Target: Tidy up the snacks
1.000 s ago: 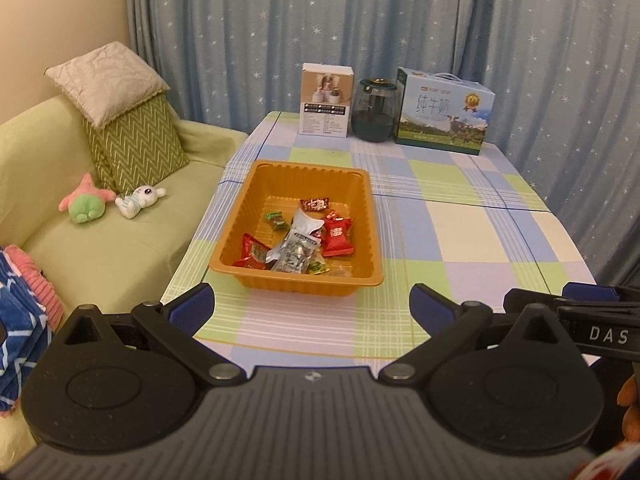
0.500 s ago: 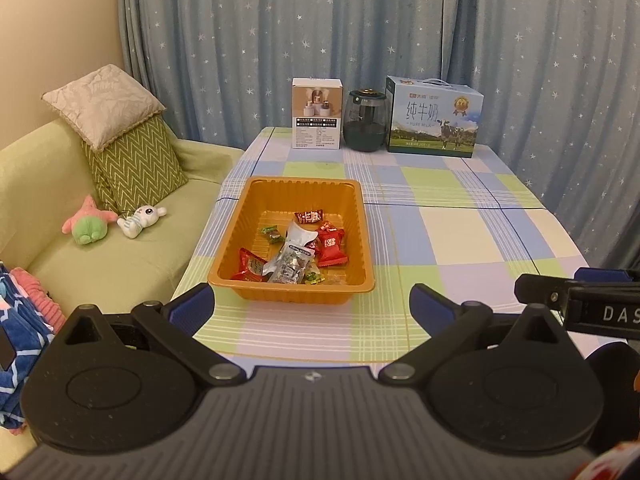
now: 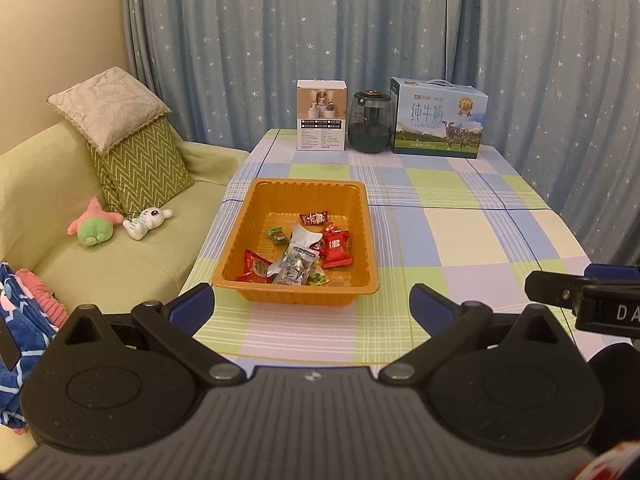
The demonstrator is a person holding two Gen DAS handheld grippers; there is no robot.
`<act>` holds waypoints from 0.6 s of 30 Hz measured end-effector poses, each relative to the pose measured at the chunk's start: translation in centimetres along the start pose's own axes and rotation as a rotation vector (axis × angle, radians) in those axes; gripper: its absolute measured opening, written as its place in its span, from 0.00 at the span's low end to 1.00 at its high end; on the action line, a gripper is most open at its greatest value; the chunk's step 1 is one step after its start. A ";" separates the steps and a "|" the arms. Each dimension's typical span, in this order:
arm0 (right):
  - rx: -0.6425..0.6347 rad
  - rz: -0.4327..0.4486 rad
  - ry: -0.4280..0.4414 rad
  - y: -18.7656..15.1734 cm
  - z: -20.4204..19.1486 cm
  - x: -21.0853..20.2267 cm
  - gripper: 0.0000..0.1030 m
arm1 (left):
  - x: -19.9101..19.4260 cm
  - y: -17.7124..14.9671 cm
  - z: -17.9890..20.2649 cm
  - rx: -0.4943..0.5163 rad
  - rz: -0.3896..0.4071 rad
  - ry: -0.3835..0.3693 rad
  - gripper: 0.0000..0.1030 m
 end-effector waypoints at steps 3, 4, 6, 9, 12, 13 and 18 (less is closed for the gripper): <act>0.004 -0.001 0.001 0.0 0.0 0.0 0.80 | 0.0 0.0 0.1 0.000 0.001 -0.001 1.00; 0.003 0.000 0.000 0.0 0.0 0.0 0.80 | 0.0 0.0 0.1 0.002 0.002 0.000 1.00; 0.007 0.001 0.000 -0.1 0.1 0.0 0.80 | 0.0 -0.1 0.1 0.000 0.002 -0.001 1.00; 0.009 0.001 0.000 -0.1 0.2 0.1 0.80 | -0.1 0.0 0.1 -0.001 0.003 -0.002 1.00; 0.009 0.002 0.002 -0.1 0.2 0.1 0.80 | -0.1 0.0 0.2 -0.001 0.004 -0.002 1.00; 0.009 0.001 0.001 -0.1 0.3 0.1 0.80 | -0.1 0.0 0.2 -0.001 0.003 -0.002 1.00; 0.010 0.000 0.002 -0.1 0.3 0.1 0.80 | -0.1 0.0 0.2 -0.001 0.004 -0.004 1.00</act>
Point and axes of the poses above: each gripper's, at about its wrist camera, not at the fingertips, and x roughly the way its jaws point, z to its right, y to its top, the point moved 6 cm from there along x, roughly the way its jaws point, and after that the axes turned 10 degrees about z, right-handed, at the moved point
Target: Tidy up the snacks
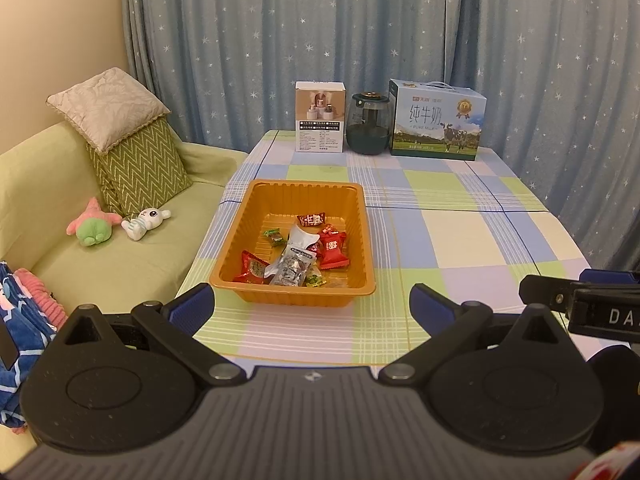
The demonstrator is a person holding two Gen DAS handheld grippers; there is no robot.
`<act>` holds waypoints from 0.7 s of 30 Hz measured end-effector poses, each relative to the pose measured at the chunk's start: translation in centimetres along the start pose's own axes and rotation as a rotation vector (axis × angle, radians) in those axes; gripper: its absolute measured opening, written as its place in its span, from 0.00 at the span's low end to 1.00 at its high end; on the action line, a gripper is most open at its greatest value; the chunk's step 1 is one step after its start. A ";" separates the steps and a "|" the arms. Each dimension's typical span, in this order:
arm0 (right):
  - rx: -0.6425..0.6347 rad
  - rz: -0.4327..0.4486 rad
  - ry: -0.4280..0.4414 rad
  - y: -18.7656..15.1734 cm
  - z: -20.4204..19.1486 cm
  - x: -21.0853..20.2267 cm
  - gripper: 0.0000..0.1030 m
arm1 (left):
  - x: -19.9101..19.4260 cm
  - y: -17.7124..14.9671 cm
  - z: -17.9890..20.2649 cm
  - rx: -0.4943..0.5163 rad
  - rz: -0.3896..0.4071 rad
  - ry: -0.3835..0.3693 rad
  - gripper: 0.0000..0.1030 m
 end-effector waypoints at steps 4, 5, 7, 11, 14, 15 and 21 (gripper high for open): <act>0.001 0.000 0.000 0.0 0.1 0.0 0.80 | 0.0 0.0 0.2 -0.001 -0.001 -0.001 1.00; 0.001 0.000 -0.001 0.0 0.0 0.0 0.80 | 0.0 0.0 0.3 -0.001 -0.001 -0.002 1.00; 0.002 0.000 -0.001 -0.1 0.0 0.0 0.80 | 0.0 0.0 0.2 -0.002 -0.001 -0.001 1.00; 0.001 -0.001 -0.001 -0.1 0.1 0.0 0.80 | 0.0 0.0 0.3 -0.003 -0.001 -0.001 1.00; 0.002 -0.001 0.000 -0.2 0.0 0.0 0.80 | 0.0 0.0 0.3 -0.002 -0.001 -0.003 1.00; 0.002 -0.001 0.000 -0.3 0.0 0.0 0.80 | 0.0 -0.1 0.3 -0.003 -0.002 -0.002 1.00; 0.003 -0.001 -0.001 -0.4 0.0 0.0 0.80 | 0.0 -0.1 0.3 -0.003 -0.002 -0.003 1.00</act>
Point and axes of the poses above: each gripper's, at about its wrist camera, not at the fingertips, and x roughly the way its jaws point, z to its right, y to its top, the point moved 6 cm from there along x, roughly the way its jaws point, and after that the axes turned 10 degrees about z, right-handed, at the moved point
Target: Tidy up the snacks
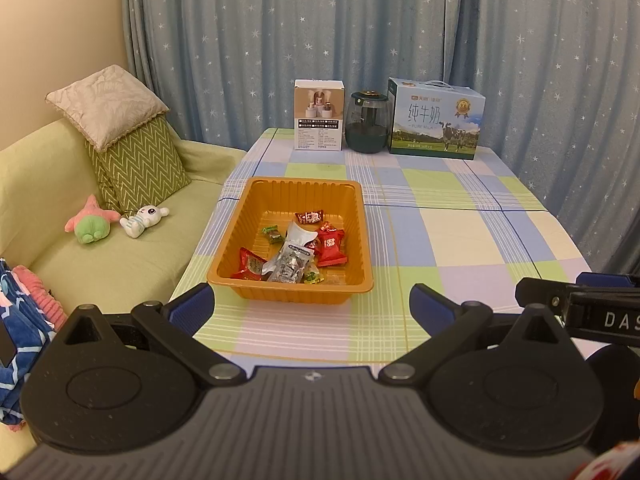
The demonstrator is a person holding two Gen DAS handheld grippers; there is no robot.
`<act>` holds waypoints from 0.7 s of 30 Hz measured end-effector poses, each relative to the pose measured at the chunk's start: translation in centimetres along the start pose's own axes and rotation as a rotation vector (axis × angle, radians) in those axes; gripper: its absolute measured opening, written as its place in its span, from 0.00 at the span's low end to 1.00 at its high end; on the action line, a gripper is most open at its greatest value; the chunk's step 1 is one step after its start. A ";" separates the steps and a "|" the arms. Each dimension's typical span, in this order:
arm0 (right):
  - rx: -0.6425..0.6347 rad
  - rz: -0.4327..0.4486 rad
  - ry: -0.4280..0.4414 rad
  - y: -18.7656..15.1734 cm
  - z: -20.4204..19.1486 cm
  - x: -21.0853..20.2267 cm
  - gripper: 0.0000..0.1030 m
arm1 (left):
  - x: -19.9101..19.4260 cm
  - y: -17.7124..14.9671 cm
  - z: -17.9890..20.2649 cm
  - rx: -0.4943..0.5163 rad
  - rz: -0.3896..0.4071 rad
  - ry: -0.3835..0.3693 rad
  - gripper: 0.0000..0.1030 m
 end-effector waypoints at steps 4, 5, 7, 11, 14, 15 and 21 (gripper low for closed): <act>0.000 0.000 0.001 0.0 0.0 0.0 0.80 | 0.0 0.0 0.0 0.000 0.000 0.000 1.00; 0.000 0.000 0.000 0.0 0.0 0.0 0.80 | 0.0 0.0 0.1 0.000 0.000 -0.001 1.00; 0.000 0.000 0.001 0.0 0.1 0.0 0.80 | 0.0 0.0 0.0 0.000 0.000 0.000 1.00; 0.002 -0.002 -0.001 -0.2 0.0 0.0 0.80 | 0.0 0.0 0.0 0.000 0.000 0.000 1.00; 0.002 -0.001 -0.001 -0.1 0.0 0.0 0.80 | -0.1 0.0 0.1 -0.001 0.000 -0.001 1.00; 0.003 -0.001 -0.001 -0.2 0.0 0.0 0.80 | -0.1 -0.1 0.1 -0.001 0.000 -0.001 1.00; 0.003 -0.001 -0.001 -0.2 0.0 0.0 0.80 | -0.1 -0.1 0.2 -0.001 0.001 -0.002 1.00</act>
Point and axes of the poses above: each gripper's, at about its wrist camera, not at the fingertips, and x roughly the way its jaws point, z to its right, y to its top, the point moved 6 cm from there along x, roughly the way its jaws point, and after that the axes turned 10 degrees about z, right-handed, at the moved point
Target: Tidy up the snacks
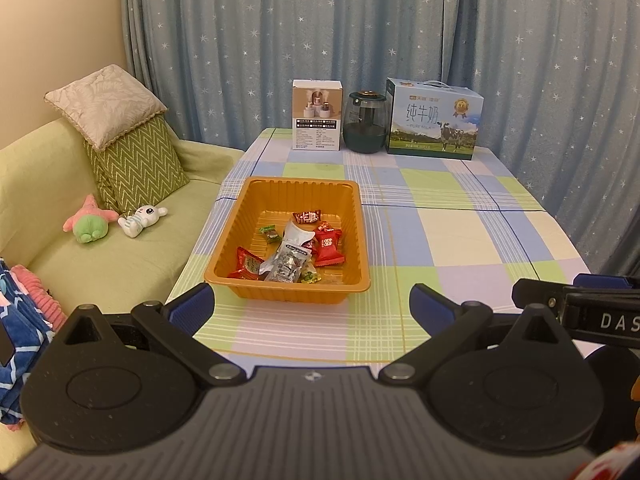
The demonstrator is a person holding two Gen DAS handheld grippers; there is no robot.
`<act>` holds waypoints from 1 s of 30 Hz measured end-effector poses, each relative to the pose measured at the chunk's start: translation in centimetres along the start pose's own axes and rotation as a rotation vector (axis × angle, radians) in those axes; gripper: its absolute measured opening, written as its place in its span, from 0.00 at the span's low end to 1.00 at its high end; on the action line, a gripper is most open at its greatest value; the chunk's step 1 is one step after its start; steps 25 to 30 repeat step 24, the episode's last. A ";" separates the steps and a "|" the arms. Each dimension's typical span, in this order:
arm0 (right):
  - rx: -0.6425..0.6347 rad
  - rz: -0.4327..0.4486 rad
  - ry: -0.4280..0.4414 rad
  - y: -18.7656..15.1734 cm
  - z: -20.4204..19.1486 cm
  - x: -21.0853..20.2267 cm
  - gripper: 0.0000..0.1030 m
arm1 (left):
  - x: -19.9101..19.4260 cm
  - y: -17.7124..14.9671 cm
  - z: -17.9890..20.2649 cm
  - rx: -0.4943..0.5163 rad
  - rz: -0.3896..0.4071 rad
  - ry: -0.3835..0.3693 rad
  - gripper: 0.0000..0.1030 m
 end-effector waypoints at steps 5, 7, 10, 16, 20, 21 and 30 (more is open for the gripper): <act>0.000 0.000 0.000 0.0 0.0 0.0 0.80 | 0.0 0.0 0.0 -0.001 0.000 -0.001 1.00; 0.001 0.000 0.001 0.0 0.0 0.0 0.80 | 0.0 0.0 -0.1 0.000 0.000 -0.001 1.00; 0.001 -0.001 0.001 -0.2 0.0 0.0 0.80 | 0.0 0.0 -0.1 -0.001 -0.001 0.000 1.00; 0.002 -0.002 0.001 -0.2 0.0 0.0 0.80 | 0.0 0.0 0.0 -0.002 0.000 0.001 1.00; 0.003 -0.002 0.001 -0.2 0.0 0.0 0.80 | -0.1 -0.1 0.1 -0.013 0.006 0.000 1.00; 0.003 -0.001 0.001 -0.2 0.0 0.0 0.80 | -0.1 -0.2 0.3 -0.016 0.009 -0.005 1.00; 0.005 -0.001 0.001 -0.3 0.0 0.0 0.80 | -0.2 -0.2 0.6 -0.018 0.017 -0.013 1.00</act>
Point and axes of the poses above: each gripper's, at about its wrist camera, not at the fingertips, and x roughly the way its jaws point, z to its right, y to its top, the point moved 6 cm from there along x, roughly the way its jaws point, and after that the axes turned 10 degrees about z, right-handed, at the moved point
